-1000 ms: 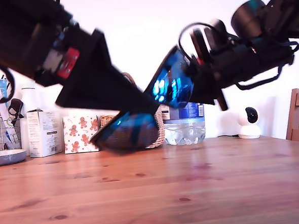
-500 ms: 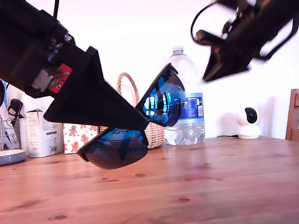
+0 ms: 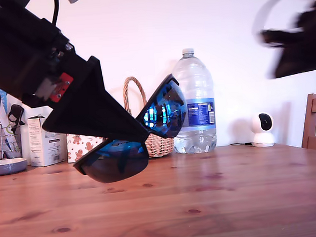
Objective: Pick up the sunglasses and close them, then place them back on the table
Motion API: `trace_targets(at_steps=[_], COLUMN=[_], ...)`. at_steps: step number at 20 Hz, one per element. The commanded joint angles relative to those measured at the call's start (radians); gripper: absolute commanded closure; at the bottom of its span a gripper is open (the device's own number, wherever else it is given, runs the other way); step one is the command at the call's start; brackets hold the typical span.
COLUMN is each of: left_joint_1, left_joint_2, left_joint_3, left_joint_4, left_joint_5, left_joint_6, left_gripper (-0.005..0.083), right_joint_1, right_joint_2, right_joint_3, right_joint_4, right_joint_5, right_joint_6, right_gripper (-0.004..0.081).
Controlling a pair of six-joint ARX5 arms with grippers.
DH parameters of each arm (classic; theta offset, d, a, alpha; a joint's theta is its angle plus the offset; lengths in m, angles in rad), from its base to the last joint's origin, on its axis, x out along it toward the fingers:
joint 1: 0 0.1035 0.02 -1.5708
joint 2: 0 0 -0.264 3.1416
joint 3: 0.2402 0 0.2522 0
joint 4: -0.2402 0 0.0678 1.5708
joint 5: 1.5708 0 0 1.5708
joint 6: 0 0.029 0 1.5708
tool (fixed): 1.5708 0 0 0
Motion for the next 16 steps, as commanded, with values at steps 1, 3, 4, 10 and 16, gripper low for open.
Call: trace_targets(at_steps=[1,3,4,10,16], left_joint_1=[0.003,0.007,0.014,0.055,0.099], left_joint_2=[-0.008,-0.007,-0.005,0.081,0.317], left_joint_3=[0.008,0.017,0.030,0.198,0.460], left_joint_4=[0.010,-0.012,-0.040,-0.233,-0.488], left_joint_5=[0.001,0.001,0.001,0.028,0.089], left_joint_6=[-0.027,-0.076,-0.099,-0.193,-0.415], left_gripper=[0.0797,0.0797,0.0797,0.0797,0.0797], right_joint_1=[-0.019,-0.040,-0.040,-0.020,0.013], right_joint_2=[-0.060,-0.122,-0.160,-0.380,-0.509], right_joint_3=[-0.057,-0.119,-0.153,-0.328,-0.341], right_joint_4=[0.011,0.011,0.021,0.051,0.008], right_joint_5=[-0.027,-0.028,-0.016,0.105,0.132], right_joint_6=[0.000,0.002,0.002,0.005,-0.019], right_gripper=[0.0781,0.0781,0.0781,0.0781,0.0781])
